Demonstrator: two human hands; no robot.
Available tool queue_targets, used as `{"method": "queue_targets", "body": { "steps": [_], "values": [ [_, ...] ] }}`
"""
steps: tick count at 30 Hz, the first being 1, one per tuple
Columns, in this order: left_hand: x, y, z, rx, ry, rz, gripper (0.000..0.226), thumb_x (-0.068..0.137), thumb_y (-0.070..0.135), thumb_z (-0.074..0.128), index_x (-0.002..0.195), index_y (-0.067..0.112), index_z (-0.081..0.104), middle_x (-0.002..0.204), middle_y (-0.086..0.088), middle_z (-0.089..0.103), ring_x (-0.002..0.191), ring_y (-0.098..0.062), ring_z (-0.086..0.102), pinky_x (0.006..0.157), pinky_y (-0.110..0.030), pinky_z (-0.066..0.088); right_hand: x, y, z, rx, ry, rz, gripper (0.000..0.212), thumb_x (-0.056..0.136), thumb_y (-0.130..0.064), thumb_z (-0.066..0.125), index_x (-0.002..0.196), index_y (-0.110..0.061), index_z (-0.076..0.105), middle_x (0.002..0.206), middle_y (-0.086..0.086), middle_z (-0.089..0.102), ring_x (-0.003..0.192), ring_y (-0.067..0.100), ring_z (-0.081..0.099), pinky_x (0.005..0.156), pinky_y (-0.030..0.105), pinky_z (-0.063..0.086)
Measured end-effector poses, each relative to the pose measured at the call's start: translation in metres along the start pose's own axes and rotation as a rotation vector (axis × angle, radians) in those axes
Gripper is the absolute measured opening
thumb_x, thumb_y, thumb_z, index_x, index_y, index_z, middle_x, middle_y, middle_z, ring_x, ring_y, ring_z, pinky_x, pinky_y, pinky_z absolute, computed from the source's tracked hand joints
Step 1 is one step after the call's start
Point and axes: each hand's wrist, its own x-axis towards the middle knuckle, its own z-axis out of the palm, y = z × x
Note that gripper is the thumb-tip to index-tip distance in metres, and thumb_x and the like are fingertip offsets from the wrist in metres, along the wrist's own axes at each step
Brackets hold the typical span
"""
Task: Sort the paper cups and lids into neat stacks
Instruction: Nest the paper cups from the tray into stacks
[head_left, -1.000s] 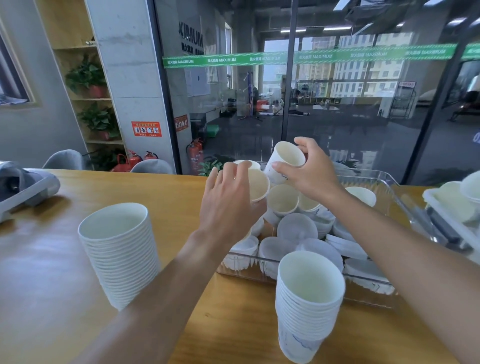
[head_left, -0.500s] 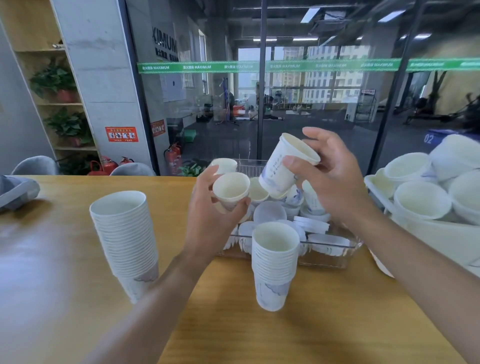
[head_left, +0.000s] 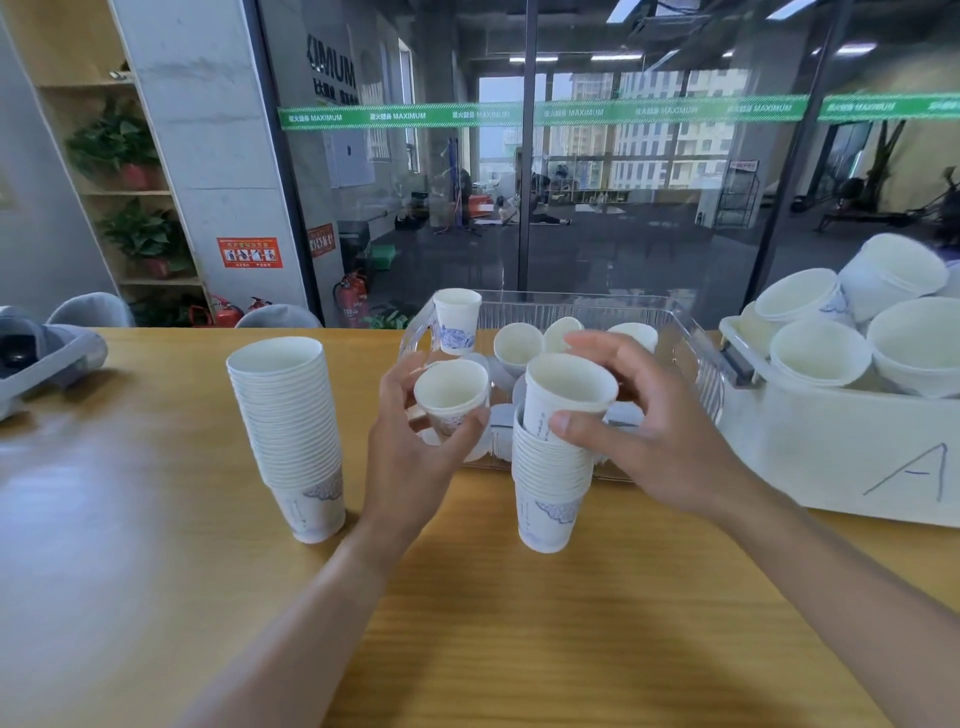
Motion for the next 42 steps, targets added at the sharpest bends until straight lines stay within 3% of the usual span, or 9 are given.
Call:
{"method": "queue_targets", "body": {
  "steps": [8, 15, 20, 25, 28, 32, 35, 38, 42],
  "values": [
    [-0.004, 0.005, 0.007, -0.015, -0.035, -0.019, 0.074, 0.08, 0.036, 0.087, 0.137, 0.041, 0.041, 0.126, 0.022, 0.066, 0.117, 0.001, 0.062, 0.089, -0.012, 0.049, -0.029, 0.038, 0.035, 0.019, -0.012, 0.118, 0.098, 0.069, -0.064, 0.082, 0.151, -0.05, 0.029, 0.145, -0.028, 0.051, 0.133, -0.001, 0.051, 0.112, 0.038, 0.045],
    [0.004, 0.0, 0.006, -0.041, -0.03, -0.048, 0.063, 0.08, 0.026, 0.089, 0.131, 0.035, 0.053, 0.12, 0.023, 0.068, 0.116, 0.0, 0.063, 0.085, -0.014, 0.051, -0.04, 0.059, 0.043, 0.042, -0.068, 0.216, 0.079, 0.065, -0.057, 0.088, 0.132, -0.049, 0.047, 0.125, -0.033, 0.062, 0.115, -0.004, 0.063, 0.092, 0.02, 0.052],
    [0.015, 0.017, -0.001, -0.12, 0.043, -0.024, 0.061, 0.08, 0.031, 0.085, 0.133, 0.02, 0.057, 0.121, 0.01, 0.07, 0.112, -0.006, 0.067, 0.082, -0.022, 0.056, -0.041, 0.064, 0.04, -0.056, -0.154, 0.251, 0.069, 0.074, -0.037, 0.092, 0.129, -0.045, 0.051, 0.119, -0.035, 0.064, 0.114, -0.008, 0.06, 0.089, 0.013, 0.05],
    [0.027, 0.06, 0.0, -0.276, 0.101, 0.018, 0.055, 0.085, 0.029, 0.079, 0.134, 0.017, 0.056, 0.121, 0.006, 0.07, 0.112, -0.007, 0.068, 0.089, -0.024, 0.056, -0.04, 0.066, 0.039, -0.063, -0.184, 0.26, 0.061, 0.075, -0.034, 0.092, 0.124, -0.042, 0.057, 0.116, -0.032, 0.067, 0.11, -0.006, 0.063, 0.087, 0.011, 0.049],
    [0.031, 0.08, 0.006, -0.322, 0.04, 0.057, 0.058, 0.083, 0.033, 0.079, 0.134, 0.017, 0.057, 0.122, 0.003, 0.071, 0.114, -0.013, 0.068, 0.095, -0.033, 0.058, -0.04, 0.064, 0.038, -0.07, -0.189, 0.257, 0.061, 0.075, -0.037, 0.092, 0.126, -0.042, 0.057, 0.117, -0.031, 0.067, 0.111, -0.005, 0.063, 0.09, 0.014, 0.05],
    [0.026, 0.082, 0.017, -0.328, -0.106, 0.017, 0.065, 0.082, 0.026, 0.086, 0.137, 0.013, 0.055, 0.124, 0.0, 0.07, 0.115, -0.012, 0.068, 0.087, -0.025, 0.057, -0.04, 0.063, 0.037, -0.064, -0.196, 0.257, 0.063, 0.075, -0.041, 0.091, 0.127, -0.043, 0.056, 0.119, -0.027, 0.069, 0.111, -0.002, 0.065, 0.096, 0.025, 0.053],
    [0.019, 0.067, 0.023, -0.291, -0.183, -0.028, 0.063, 0.079, 0.024, 0.086, 0.135, 0.014, 0.058, 0.124, 0.001, 0.072, 0.115, -0.015, 0.069, 0.091, -0.033, 0.059, -0.04, 0.064, 0.037, -0.05, -0.19, 0.256, 0.067, 0.074, -0.042, 0.092, 0.129, -0.043, 0.054, 0.118, -0.026, 0.069, 0.109, -0.001, 0.066, 0.095, 0.027, 0.054],
    [0.008, 0.052, 0.027, -0.214, -0.273, -0.054, 0.066, 0.077, 0.034, 0.087, 0.133, 0.018, 0.058, 0.125, 0.005, 0.072, 0.118, -0.016, 0.068, 0.101, -0.044, 0.056, -0.041, 0.065, 0.036, -0.047, -0.189, 0.248, 0.07, 0.073, -0.04, 0.092, 0.131, -0.044, 0.052, 0.119, -0.028, 0.067, 0.11, -0.001, 0.065, 0.094, 0.026, 0.054],
    [-0.006, 0.041, 0.03, -0.16, -0.324, -0.107, 0.071, 0.075, 0.043, 0.085, 0.137, 0.025, 0.054, 0.126, 0.012, 0.071, 0.12, -0.01, 0.066, 0.1, -0.04, 0.055, -0.041, 0.067, 0.031, -0.064, -0.239, 0.241, 0.079, 0.071, -0.038, 0.086, 0.14, -0.042, 0.048, 0.125, -0.021, 0.066, 0.116, 0.003, 0.064, 0.098, 0.031, 0.055]
  ]
}}
